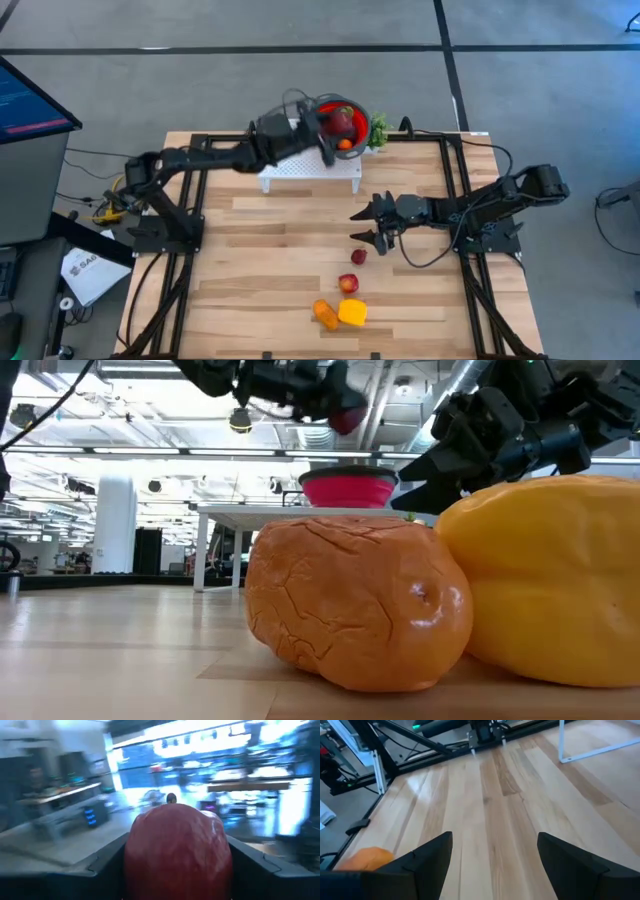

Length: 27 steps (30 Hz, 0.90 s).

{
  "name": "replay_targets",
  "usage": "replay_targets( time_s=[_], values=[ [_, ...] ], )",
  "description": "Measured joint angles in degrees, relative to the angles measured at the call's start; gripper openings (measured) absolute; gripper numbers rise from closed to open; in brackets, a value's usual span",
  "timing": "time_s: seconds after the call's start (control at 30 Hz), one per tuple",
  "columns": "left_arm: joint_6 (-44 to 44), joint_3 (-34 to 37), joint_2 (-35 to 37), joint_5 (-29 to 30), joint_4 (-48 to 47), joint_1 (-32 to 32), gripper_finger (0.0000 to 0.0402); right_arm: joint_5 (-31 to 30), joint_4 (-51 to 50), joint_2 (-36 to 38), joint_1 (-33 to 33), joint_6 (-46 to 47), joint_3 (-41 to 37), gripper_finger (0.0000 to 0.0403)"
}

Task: Pick & Place Fruit
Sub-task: Put the top red apple into the red strainer bowl

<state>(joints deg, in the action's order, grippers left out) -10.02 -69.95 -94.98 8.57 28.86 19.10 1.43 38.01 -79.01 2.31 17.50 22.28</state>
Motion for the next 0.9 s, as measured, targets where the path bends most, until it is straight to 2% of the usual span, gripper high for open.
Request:
replay_targets(
  time_s=[0.13,0.27,0.47,0.67,0.9],
  values=[
    [1.9,0.1,-1.3,1.5,0.3,5.8,0.0278,0.2,0.5,0.6,0.4,0.0,0.0,0.0286],
    [4.3,0.2,-4.5,1.0,0.9,8.9,0.0281,0.2,0.9,0.7,0.3,0.0,0.0,0.0286],
    [3.9,0.2,-7.8,0.9,1.0,9.7,0.0276,0.2,0.9,0.7,0.4,0.0,0.0,0.0285],
    [1.4,0.3,-7.9,3.7,0.5,9.7,0.0284,0.2,1.0,0.7,0.3,0.1,0.0,0.0285],
    [1.3,0.3,-8.0,4.1,-1.5,10.3,0.0293,0.2,1.0,0.7,0.4,0.1,0.0,0.0285]
  ],
)
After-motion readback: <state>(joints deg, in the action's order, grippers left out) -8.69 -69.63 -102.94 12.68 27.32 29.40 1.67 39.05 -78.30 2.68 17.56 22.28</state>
